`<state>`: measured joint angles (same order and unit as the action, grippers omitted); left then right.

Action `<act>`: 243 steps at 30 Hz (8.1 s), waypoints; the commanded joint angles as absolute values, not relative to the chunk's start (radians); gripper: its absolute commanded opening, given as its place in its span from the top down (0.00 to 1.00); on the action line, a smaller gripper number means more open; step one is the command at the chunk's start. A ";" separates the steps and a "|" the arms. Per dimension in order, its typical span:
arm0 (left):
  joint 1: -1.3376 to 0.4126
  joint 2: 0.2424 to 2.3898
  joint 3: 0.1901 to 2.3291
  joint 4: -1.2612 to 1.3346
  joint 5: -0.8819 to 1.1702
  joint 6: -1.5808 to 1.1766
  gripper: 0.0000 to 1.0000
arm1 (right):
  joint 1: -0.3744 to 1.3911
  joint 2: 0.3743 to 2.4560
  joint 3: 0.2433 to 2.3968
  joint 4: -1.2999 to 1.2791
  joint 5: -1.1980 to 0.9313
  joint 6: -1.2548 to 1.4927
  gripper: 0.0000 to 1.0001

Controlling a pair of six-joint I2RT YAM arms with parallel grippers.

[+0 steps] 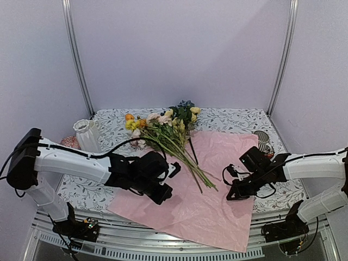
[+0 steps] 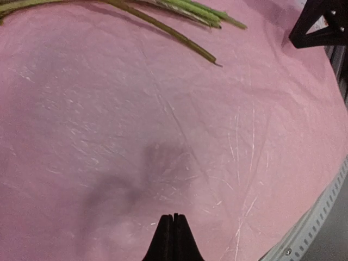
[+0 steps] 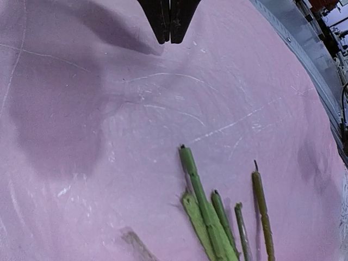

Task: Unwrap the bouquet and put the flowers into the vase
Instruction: Pick up the fake flower from the flattened wrapping paper, then pass from the right arm to the left, then place the fake flower in the vase.

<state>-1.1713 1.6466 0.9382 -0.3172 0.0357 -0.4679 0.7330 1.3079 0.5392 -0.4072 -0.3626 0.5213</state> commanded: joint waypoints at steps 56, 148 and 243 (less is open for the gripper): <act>-0.839 1.143 0.709 -0.026 -0.255 -0.643 0.04 | 0.768 1.988 1.293 -0.265 -0.195 0.180 0.88; -0.827 1.126 0.702 -0.019 -0.206 -0.662 0.05 | 0.777 1.839 1.233 -0.203 -0.071 0.208 0.97; -0.771 0.912 1.086 -0.219 -0.411 -0.334 1.00 | 0.861 1.153 0.611 0.412 0.171 0.063 0.01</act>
<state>-0.7849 0.9859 1.0206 0.0116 -0.2234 -0.4469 0.8566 1.1561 0.6319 0.4171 0.0296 0.1272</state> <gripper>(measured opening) 0.031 0.987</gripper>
